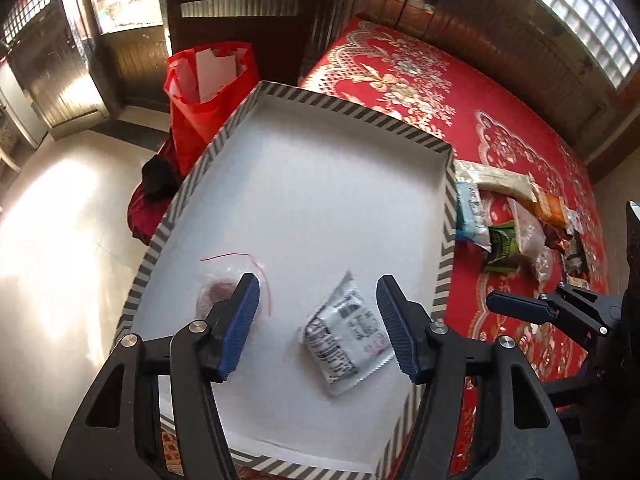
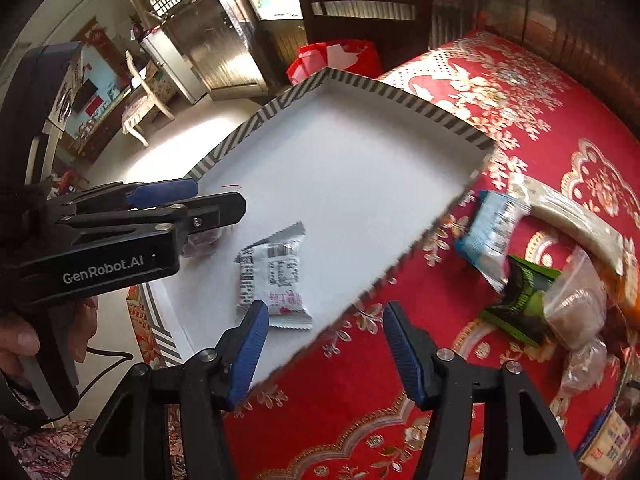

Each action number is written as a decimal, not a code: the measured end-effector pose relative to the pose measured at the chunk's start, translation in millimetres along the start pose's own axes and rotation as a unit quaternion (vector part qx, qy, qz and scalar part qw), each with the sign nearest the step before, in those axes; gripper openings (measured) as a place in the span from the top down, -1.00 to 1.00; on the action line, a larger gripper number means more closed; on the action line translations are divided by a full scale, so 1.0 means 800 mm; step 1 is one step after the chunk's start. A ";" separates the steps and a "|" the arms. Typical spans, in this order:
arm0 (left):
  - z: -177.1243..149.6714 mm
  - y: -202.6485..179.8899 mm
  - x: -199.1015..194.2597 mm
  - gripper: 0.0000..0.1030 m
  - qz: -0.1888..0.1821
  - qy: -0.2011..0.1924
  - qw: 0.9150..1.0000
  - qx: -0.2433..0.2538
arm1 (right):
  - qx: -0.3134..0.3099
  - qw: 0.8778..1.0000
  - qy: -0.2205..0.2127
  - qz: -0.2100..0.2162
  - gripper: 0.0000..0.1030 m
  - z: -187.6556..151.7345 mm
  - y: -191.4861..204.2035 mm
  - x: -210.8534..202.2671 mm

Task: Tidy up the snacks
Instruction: 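Grasp the red date-candy pack with left tool while right tool grasps cracker pack, then carry the red pack and cracker pack over the white tray, then open both tools to drop the packs into the tray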

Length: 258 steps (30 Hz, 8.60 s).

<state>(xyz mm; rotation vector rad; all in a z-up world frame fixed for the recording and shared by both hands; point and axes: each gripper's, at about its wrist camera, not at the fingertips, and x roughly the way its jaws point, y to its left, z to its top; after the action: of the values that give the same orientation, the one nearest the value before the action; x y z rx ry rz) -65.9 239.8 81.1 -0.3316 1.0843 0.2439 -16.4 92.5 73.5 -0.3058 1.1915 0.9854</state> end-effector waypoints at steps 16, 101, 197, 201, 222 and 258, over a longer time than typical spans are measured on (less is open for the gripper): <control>0.025 -0.210 0.039 -0.19 -0.101 0.053 0.983 0.143 | 0.192 0.979 -0.030 -0.064 -0.13 -0.127 -0.167 -0.083; 0.013 -0.349 0.084 0.03 -0.128 0.112 0.953 0.249 | 0.359 0.898 -0.018 -0.253 -0.34 -0.308 -0.287 -0.180; -0.002 0.025 0.011 0.03 0.011 0.058 0.998 -0.027 | -0.040 0.997 0.006 -0.068 -0.04 0.074 0.014 0.010; -0.004 0.033 0.018 0.03 0.016 0.063 0.997 -0.032 | -0.044 0.997 0.017 -0.063 -0.04 0.093 0.020 0.034; -0.007 0.045 0.035 -0.09 0.028 0.087 0.994 -0.051 | 0.013 0.999 0.035 0.016 -0.12 0.111 0.013 0.077; 0.011 -0.126 0.034 -0.19 -0.053 0.103 0.990 0.076 | 0.203 0.977 -0.027 -0.060 -0.24 -0.085 -0.169 -0.078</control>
<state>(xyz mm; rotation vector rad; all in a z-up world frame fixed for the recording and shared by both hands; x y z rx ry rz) -11.2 151.1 75.1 -0.2815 1.2777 0.0311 43.3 -59.8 64.3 -0.0254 1.2778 0.6229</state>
